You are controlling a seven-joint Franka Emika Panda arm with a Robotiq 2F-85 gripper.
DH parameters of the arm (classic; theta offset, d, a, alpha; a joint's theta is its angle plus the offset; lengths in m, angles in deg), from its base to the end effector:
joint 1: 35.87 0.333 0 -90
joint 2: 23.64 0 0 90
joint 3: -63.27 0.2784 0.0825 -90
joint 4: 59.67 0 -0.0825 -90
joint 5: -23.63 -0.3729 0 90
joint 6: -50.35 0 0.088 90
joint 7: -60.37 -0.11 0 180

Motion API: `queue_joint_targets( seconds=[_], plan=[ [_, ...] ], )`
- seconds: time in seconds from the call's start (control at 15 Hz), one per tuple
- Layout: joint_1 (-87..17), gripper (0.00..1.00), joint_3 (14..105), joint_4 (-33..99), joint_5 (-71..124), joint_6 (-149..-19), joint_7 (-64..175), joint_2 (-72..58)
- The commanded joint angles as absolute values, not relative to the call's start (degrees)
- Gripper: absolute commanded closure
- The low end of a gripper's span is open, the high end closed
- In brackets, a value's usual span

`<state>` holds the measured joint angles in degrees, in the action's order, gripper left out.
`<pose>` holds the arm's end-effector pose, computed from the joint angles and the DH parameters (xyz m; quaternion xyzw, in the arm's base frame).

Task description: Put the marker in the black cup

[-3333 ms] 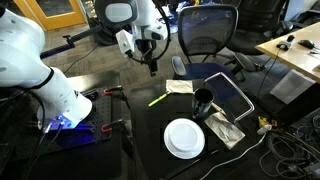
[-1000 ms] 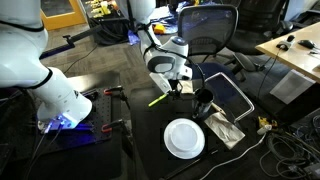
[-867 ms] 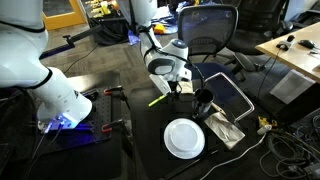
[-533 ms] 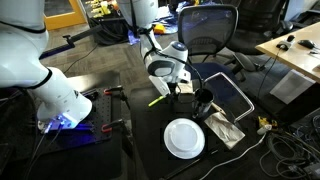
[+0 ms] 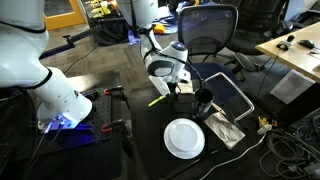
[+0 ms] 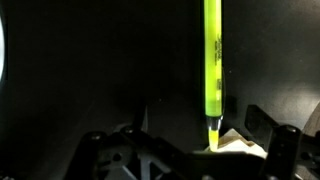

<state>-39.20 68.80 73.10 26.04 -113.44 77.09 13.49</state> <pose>0.4564 0.0282 0.0354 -0.9827 -0.1762 0.0478 0.0310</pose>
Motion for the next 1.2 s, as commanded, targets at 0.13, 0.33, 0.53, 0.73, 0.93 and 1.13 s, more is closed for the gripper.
queue_joint_targets(
  seconds=[0.13,0.33,0.53,0.73,0.93,1.13],
  plan=[
    [-38.9,0.0,68.9,77.3,28.5,-116.0,76.6,10.6],
    [-38.6,0.0,68.7,78.9,29.2,-117.1,76.2,9.9],
    [-38.6,0.34,68.8,80.0,29.3,-118.4,76.1,9.4],
    [-38.6,0.58,69.0,80.8,29.2,-118.9,76.1,8.5],
    [-38.6,0.81,69.2,81.5,29.1,-119.3,76.0,7.9],
    [-38.6,0.99,69.8,82.7,28.1,-119.4,74.9,6.3]
  ],
)
